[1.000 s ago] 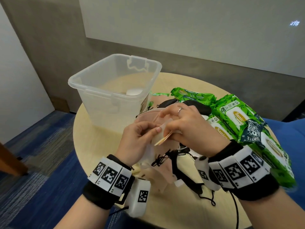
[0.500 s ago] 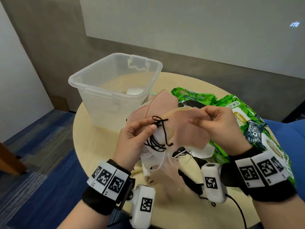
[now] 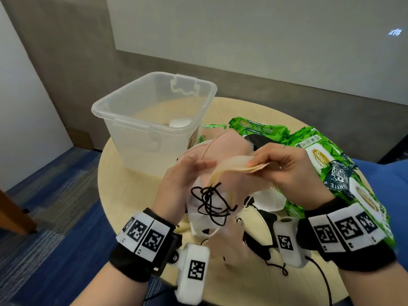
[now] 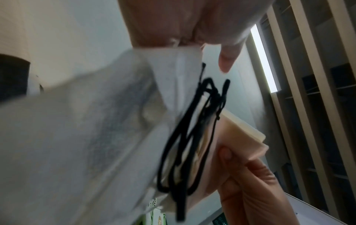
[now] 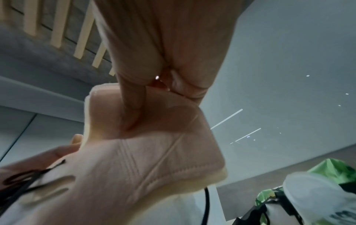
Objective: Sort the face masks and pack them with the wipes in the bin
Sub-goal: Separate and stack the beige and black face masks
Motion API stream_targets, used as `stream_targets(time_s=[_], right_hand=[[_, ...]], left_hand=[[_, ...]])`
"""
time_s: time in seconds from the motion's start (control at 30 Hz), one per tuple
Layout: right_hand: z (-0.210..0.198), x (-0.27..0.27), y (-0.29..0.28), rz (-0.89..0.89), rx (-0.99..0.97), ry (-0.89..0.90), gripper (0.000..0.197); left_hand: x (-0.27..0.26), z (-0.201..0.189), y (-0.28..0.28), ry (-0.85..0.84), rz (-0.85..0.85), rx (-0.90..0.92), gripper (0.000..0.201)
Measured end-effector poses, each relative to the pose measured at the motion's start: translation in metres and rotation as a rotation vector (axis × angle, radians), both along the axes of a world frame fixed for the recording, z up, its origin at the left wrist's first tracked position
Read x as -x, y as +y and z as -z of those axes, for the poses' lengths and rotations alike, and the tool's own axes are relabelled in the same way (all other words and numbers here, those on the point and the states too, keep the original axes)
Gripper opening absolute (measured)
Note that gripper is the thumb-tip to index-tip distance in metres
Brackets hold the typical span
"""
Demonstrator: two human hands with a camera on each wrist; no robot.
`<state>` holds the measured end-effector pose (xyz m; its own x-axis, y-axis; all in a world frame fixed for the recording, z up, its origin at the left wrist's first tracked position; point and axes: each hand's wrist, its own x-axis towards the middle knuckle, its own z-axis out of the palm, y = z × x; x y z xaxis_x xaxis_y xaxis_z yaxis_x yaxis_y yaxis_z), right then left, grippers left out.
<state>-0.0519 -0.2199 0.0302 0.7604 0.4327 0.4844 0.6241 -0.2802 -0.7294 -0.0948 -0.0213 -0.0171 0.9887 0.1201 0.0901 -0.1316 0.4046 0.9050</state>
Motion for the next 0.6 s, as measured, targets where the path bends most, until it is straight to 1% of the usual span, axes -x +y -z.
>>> stream_targets(time_s=[0.03, 0.1, 0.13, 0.2, 0.33, 0.37, 0.43, 0.47, 0.53, 0.6], right_hand=[[0.0, 0.001, 0.001, -0.019, 0.03, -0.031, 0.01], [0.001, 0.001, 0.004, -0.027, 0.082, -0.096, 0.017], [0.001, 0.001, 0.005, -0.031, 0.103, -0.125, 0.019], [0.002, 0.001, 0.006, -0.044, 0.139, -0.174, 0.018], [0.004, 0.001, 0.004, -0.073, 0.245, -0.207, 0.018], [0.003, 0.0, 0.002, -0.081, 0.292, -0.196, 0.016], [-0.002, 0.001, -0.001, -0.101, 0.434, -0.194, 0.013], [-0.004, 0.002, 0.0, -0.101, 0.52, -0.234, 0.011], [-0.004, 0.004, 0.007, -0.084, 0.66, -0.369, 0.009], [-0.002, 0.003, 0.019, -0.104, 0.718, -0.42, 0.008]], left_hand=[[0.001, -0.001, -0.001, -0.007, 0.004, -0.044, 0.028], [0.003, -0.005, -0.005, -0.031, 0.038, -0.087, 0.013], [0.004, -0.005, -0.007, -0.048, 0.046, -0.108, 0.011], [0.003, -0.003, -0.008, -0.048, 0.031, -0.153, 0.014], [0.002, -0.001, -0.007, -0.001, -0.011, -0.208, 0.01], [0.002, -0.001, -0.005, -0.002, -0.037, -0.246, 0.01], [0.0, 0.002, -0.002, -0.021, -0.111, -0.384, 0.009], [-0.002, 0.004, -0.001, -0.032, -0.147, -0.452, 0.007], [-0.002, 0.005, -0.002, -0.063, -0.18, -0.534, 0.006], [-0.001, 0.005, -0.006, -0.096, -0.171, -0.581, 0.005]])
